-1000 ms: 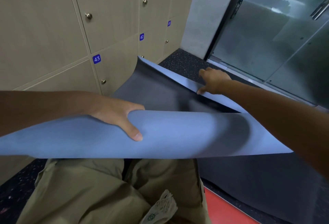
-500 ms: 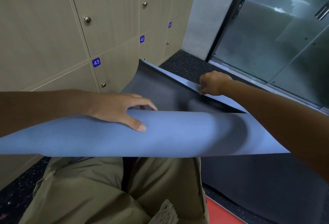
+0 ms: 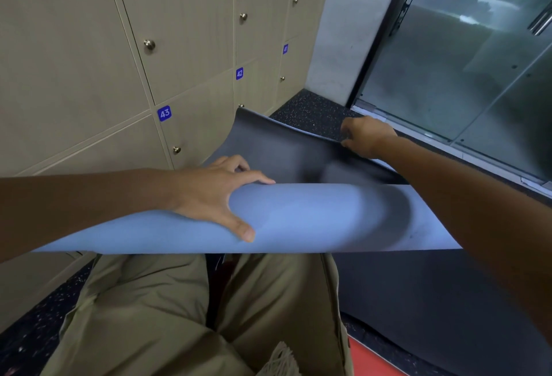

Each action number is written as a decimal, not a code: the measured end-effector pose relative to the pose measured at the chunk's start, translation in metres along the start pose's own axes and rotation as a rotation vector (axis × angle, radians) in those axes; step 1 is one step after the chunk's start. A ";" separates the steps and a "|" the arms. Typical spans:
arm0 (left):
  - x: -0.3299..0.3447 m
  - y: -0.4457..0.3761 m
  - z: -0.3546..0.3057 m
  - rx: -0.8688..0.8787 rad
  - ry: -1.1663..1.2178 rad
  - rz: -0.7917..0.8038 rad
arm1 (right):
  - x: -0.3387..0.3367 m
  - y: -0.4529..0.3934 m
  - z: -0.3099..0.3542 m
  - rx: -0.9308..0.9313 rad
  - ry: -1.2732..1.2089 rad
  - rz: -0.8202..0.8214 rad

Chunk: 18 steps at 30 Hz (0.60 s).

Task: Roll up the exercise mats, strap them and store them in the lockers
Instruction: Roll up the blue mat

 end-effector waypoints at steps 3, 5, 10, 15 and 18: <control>-0.001 -0.008 0.001 0.022 -0.003 -0.063 | 0.006 -0.003 -0.003 0.012 -0.045 0.020; -0.004 -0.012 0.004 0.030 -0.006 -0.062 | 0.009 -0.006 -0.003 0.013 -0.078 0.031; -0.015 -0.020 0.004 0.010 -0.033 -0.024 | 0.013 -0.013 -0.002 0.029 -0.110 0.048; -0.028 -0.030 0.012 0.009 0.121 0.053 | 0.004 -0.019 -0.008 0.026 -0.089 0.056; -0.033 -0.037 0.015 -0.007 0.170 0.070 | -0.006 -0.021 -0.013 0.003 -0.093 0.036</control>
Point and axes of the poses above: each hand's wrist, its own y-axis away from the middle knuckle, its own x-axis out of the palm, z = x × y, the point moved 1 cm from there along -y, towards the middle knuckle, and after that the axes turned 14 degrees about y, right-handed, at the moved point
